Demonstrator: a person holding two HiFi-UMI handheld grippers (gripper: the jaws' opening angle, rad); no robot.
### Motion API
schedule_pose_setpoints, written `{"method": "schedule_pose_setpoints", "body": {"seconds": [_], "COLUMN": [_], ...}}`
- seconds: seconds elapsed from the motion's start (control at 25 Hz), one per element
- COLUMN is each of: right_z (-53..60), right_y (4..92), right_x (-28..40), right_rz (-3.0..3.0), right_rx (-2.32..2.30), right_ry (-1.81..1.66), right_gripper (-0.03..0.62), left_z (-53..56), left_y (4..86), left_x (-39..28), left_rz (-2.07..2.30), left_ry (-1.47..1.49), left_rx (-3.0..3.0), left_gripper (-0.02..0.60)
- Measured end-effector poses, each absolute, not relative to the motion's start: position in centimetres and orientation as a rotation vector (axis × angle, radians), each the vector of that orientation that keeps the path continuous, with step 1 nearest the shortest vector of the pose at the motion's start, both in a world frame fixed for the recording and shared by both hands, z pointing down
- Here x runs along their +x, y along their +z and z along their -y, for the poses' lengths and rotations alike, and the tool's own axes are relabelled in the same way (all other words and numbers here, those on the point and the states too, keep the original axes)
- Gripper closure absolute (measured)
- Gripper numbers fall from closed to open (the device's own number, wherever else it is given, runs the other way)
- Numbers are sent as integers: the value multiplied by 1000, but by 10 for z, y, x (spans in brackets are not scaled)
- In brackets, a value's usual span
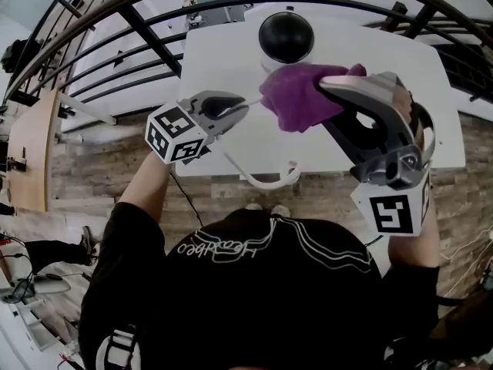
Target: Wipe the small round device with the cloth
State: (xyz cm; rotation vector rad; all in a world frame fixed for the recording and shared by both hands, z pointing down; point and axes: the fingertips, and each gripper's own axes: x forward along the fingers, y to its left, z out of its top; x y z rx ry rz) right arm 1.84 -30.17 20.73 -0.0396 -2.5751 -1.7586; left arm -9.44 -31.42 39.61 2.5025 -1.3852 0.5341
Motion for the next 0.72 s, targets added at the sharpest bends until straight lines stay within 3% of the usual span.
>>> {"method": "schedule_pose_setpoints", "body": {"seconds": [0.72], "right_z": [313], "right_y": [242], "right_x": [-6], "right_rz": [2611], "right_rx": [-82], "right_ry": [-1665], "right_gripper": [528], "left_z": [318], "left_y": [402], "left_x": [-91], "left_rz": [1311], "left_ry": [623], "left_rx": [2572], "left_gripper": [520]}}
